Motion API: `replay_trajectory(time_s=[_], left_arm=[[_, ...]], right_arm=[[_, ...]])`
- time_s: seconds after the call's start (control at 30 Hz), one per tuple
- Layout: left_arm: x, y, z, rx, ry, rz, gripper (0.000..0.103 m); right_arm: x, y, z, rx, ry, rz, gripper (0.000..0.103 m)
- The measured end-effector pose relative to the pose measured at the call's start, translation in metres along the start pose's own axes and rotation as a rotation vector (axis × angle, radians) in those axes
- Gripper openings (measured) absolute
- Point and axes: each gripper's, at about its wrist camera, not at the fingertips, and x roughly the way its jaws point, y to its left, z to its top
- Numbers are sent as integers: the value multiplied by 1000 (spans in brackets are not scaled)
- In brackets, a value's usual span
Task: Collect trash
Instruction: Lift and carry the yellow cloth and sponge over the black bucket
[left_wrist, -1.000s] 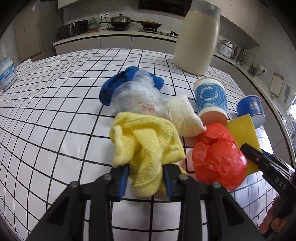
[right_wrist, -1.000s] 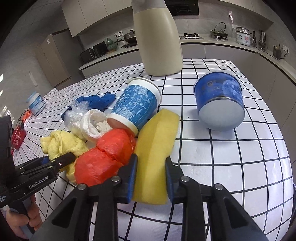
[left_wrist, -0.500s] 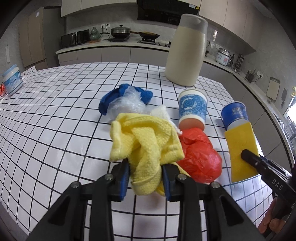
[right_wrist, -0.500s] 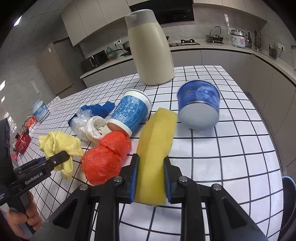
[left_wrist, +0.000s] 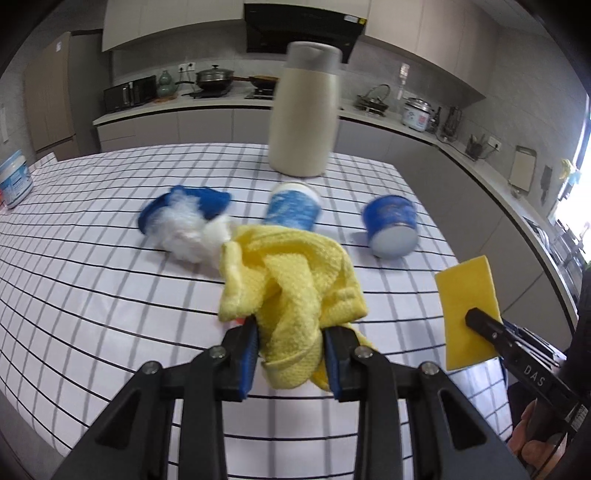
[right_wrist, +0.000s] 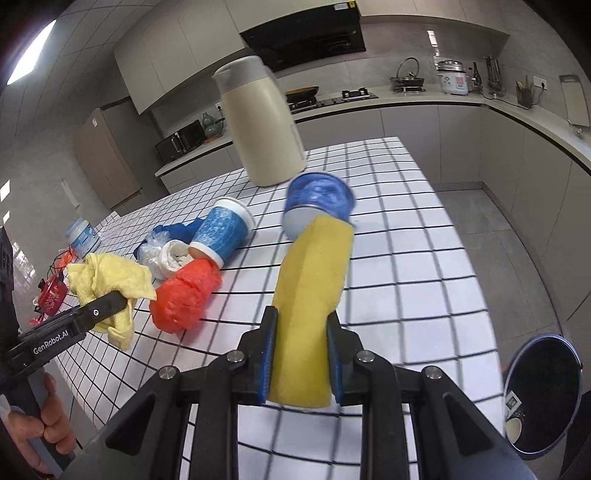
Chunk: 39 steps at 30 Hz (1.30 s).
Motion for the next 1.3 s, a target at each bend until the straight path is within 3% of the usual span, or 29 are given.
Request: replay_trajectory(time_s=[0.8,1.1,1.3], left_arm=[[26,-264,-42,302,130,-332,32],[42,-338,-72,345,203,-382,32],[63,-367,-94,346,251,-356,32]], right_arm=[[-134,-218,-49,250,-59,-264,26],[-168,-297,-86,334,-32,-352,26],[-173,-336,-104,351,0,-367,26]])
